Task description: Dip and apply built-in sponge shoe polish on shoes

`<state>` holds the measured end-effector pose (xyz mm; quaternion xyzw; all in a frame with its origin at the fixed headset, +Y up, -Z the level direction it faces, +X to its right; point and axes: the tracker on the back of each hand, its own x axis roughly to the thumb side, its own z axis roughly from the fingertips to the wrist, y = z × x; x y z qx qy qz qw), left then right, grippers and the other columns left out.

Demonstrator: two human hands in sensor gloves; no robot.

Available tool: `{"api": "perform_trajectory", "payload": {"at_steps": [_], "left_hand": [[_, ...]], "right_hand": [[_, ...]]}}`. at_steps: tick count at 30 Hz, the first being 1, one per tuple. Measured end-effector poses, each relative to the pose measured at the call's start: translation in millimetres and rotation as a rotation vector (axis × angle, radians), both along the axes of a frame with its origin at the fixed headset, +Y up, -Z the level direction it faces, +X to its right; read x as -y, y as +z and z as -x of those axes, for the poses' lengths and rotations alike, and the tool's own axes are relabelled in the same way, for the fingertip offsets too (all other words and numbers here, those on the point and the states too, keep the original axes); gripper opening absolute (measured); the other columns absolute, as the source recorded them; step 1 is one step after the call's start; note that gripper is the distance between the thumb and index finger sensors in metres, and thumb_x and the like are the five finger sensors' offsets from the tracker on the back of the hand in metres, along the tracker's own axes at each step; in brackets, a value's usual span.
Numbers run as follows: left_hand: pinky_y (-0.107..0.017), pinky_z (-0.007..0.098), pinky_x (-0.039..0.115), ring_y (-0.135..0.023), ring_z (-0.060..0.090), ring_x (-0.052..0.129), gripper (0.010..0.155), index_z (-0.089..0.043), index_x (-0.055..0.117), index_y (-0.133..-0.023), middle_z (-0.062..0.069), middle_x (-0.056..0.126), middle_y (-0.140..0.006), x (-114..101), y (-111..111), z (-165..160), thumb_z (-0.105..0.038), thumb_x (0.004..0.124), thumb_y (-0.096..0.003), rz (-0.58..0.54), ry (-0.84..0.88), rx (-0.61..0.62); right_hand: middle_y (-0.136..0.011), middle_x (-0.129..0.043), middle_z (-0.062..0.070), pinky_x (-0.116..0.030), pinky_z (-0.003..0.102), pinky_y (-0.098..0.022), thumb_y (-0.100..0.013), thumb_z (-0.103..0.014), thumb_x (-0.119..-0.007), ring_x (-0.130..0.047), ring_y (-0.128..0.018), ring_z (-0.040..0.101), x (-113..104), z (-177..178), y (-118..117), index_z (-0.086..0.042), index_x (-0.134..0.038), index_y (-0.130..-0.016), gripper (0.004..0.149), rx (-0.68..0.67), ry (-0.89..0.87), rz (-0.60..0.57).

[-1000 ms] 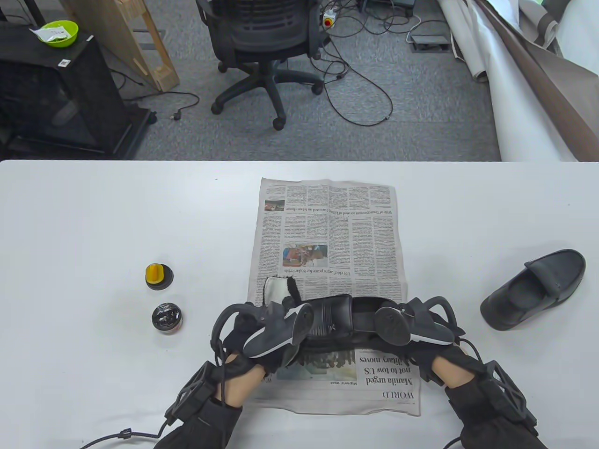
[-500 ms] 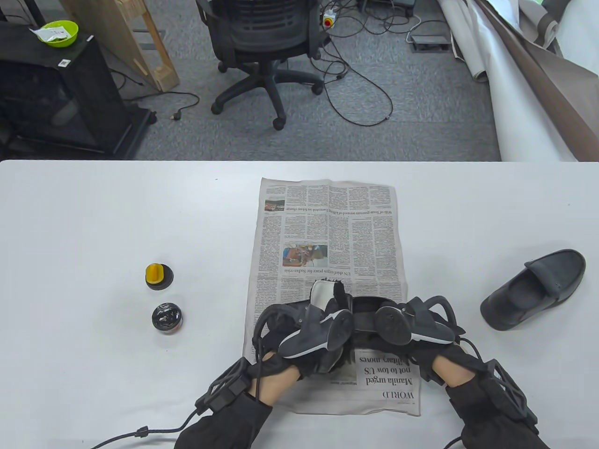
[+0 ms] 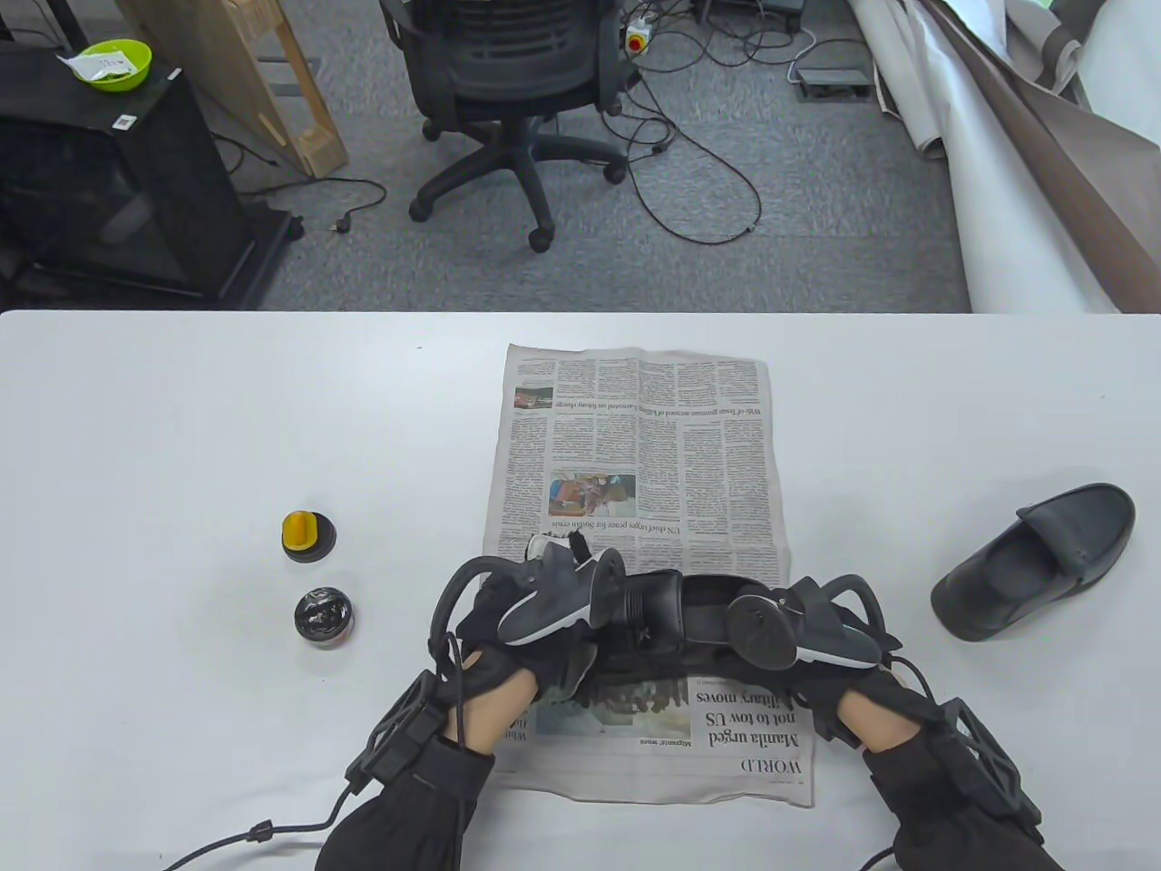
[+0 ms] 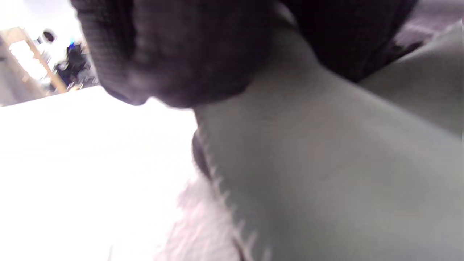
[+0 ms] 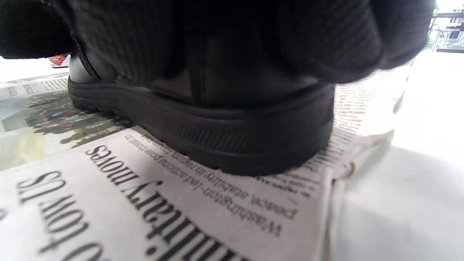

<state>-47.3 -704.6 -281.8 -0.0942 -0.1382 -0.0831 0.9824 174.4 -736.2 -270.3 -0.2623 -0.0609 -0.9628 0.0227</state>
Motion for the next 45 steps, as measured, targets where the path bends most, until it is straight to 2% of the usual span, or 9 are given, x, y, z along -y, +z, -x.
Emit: {"api": "perform_trajectory", "payload": {"at_steps": [5, 13, 22, 28, 30, 34, 38, 41, 45], "left_hand": [[-0.052, 0.040, 0.090, -0.015, 0.007, 0.102, 0.064, -0.029, 0.071, -0.096, -0.005, 0.103, -0.047, -8.9, -7.2, -27.2, -0.055, 0.085, -0.0388, 0.042, 0.277, 0.047], [-0.053, 0.041, 0.090, -0.016, 0.007, 0.102, 0.063, -0.029, 0.071, -0.096, -0.005, 0.103, -0.048, -0.8, -20.6, -34.0, -0.054, 0.084, -0.0392, 0.100, 0.137, 0.021], [-0.054, 0.042, 0.089, -0.016, 0.007, 0.102, 0.061, -0.030, 0.073, -0.095, -0.006, 0.103, -0.048, 6.8, -41.4, 7.2, -0.054, 0.084, -0.0398, 0.248, -0.009, -0.139], [-0.053, 0.040, 0.090, -0.015, 0.006, 0.102, 0.060, -0.030, 0.076, -0.093, -0.006, 0.103, -0.047, -9.4, -49.6, 11.1, -0.052, 0.087, -0.0389, 0.056, -0.172, -0.173], [-0.054, 0.039, 0.089, -0.016, 0.006, 0.102, 0.060, -0.032, 0.075, -0.093, -0.007, 0.103, -0.048, -16.1, -46.4, 2.9, -0.053, 0.086, -0.0386, 0.024, -0.024, -0.103], [-0.057, 0.040, 0.088, -0.019, 0.007, 0.101, 0.061, -0.035, 0.073, -0.094, -0.007, 0.102, -0.050, -17.5, -41.5, -24.8, -0.055, 0.084, -0.0385, 0.143, 0.343, 0.027], [-0.057, 0.039, 0.089, -0.019, 0.005, 0.102, 0.060, -0.035, 0.072, -0.095, -0.010, 0.102, -0.050, -2.9, -44.5, -37.5, -0.057, 0.079, -0.0392, 0.210, 0.156, 0.037], [-0.056, 0.041, 0.088, -0.018, 0.008, 0.101, 0.059, -0.032, 0.074, -0.094, -0.006, 0.103, -0.049, 0.2, -46.2, -29.2, -0.055, 0.082, -0.0399, 0.262, 0.225, -0.012], [-0.056, 0.041, 0.088, -0.018, 0.007, 0.102, 0.058, -0.032, 0.076, -0.093, -0.006, 0.103, -0.049, 4.1, -47.9, -8.4, -0.055, 0.082, -0.0399, 0.241, 0.022, -0.053]], "right_hand": [[-0.071, -0.083, 0.001, -0.081, 0.046, -0.050, -0.032, -0.058, -0.081, -0.093, -0.033, 0.019, 0.0, 0.1, 0.3, -0.026, -0.088, -0.057, 0.041, 0.002, 0.001, -0.006], [-0.071, -0.083, 0.001, -0.081, 0.046, -0.050, -0.032, -0.058, -0.081, -0.093, -0.033, 0.019, 0.2, 0.1, 0.0, -0.026, -0.088, -0.057, 0.041, -0.005, -0.002, 0.000], [-0.071, -0.083, 0.001, -0.081, 0.046, -0.050, -0.032, -0.058, -0.081, -0.093, -0.033, 0.019, 0.2, 0.0, 0.2, -0.026, -0.088, -0.057, 0.041, -0.001, 0.000, -0.002], [-0.070, -0.083, 0.001, -0.081, 0.046, -0.049, -0.032, -0.058, -0.081, -0.093, -0.033, 0.019, 0.4, -0.2, 0.0, -0.025, -0.088, -0.057, 0.041, -0.002, -0.002, 0.000], [-0.071, -0.083, 0.001, -0.081, 0.046, -0.049, -0.031, -0.058, -0.081, -0.093, -0.033, 0.019, 0.4, -0.2, 0.1, -0.025, -0.088, -0.057, 0.042, -0.002, -0.003, -0.001], [-0.071, -0.083, 0.001, -0.081, 0.046, -0.050, -0.032, -0.058, -0.081, -0.093, -0.033, 0.019, 0.4, -0.4, 0.1, -0.026, -0.088, -0.057, 0.041, -0.002, -0.003, -0.002], [-0.071, -0.083, 0.001, -0.081, 0.046, -0.050, -0.032, -0.058, -0.081, -0.093, -0.033, 0.019, 0.5, -0.3, 0.2, -0.026, -0.088, -0.057, 0.041, -0.001, -0.003, -0.003], [-0.070, -0.083, 0.001, -0.081, 0.046, -0.050, -0.032, -0.058, -0.081, -0.093, -0.033, 0.019, 0.4, -0.4, 0.0, -0.026, -0.088, -0.057, 0.041, -0.003, -0.004, -0.001], [-0.071, -0.083, 0.001, -0.081, 0.046, -0.049, -0.032, -0.058, -0.081, -0.093, -0.033, 0.019, 0.4, -0.4, -0.1, -0.026, -0.088, -0.057, 0.041, -0.003, -0.004, 0.000]]}}
